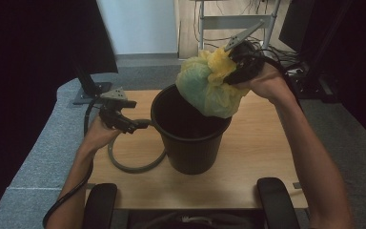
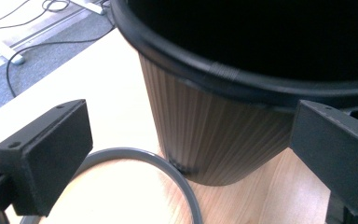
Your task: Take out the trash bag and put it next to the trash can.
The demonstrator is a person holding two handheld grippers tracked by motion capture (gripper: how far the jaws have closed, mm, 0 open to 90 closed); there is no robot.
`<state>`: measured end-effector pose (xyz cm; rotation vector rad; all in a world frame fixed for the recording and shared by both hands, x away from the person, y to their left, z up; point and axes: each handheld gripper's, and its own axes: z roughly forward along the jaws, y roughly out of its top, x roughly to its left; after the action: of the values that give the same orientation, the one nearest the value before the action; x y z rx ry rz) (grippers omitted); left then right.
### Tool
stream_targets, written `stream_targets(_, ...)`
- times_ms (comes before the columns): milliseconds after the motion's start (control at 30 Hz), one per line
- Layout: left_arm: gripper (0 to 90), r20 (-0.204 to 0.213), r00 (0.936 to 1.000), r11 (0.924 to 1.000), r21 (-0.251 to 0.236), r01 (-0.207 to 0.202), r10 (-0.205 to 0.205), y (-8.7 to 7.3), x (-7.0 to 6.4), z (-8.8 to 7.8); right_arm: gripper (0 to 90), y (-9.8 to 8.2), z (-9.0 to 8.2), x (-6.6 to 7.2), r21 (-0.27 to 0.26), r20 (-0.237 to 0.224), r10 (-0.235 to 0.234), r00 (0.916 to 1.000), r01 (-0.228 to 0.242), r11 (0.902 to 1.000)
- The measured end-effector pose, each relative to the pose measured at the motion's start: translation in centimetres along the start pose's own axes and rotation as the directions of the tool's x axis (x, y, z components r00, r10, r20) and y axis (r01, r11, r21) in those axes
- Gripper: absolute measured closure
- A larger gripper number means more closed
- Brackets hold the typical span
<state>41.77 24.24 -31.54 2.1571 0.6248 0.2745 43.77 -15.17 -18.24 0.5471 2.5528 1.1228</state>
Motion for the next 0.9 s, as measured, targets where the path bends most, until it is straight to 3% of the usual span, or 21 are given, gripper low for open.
stream_targets(367, 0.0, -0.024, 0.9994, 0.9997, 0.002, 0.023, -0.023, -2.8, 0.3, 1.1, 70.5, -0.7, -2.2, -1.5, -0.006, 0.078, 0.039, 0.9962, -0.039, 0.9992)
stream_targets(900, 0.0, -0.042, 0.9965, 0.9974, -0.010, 0.072, -0.072, -6.5, 0.7, 2.4, 70.3, -2.9, -5.0, -3.7, -0.025, 0.186, 0.117, 0.9757, -0.114, 0.9932)
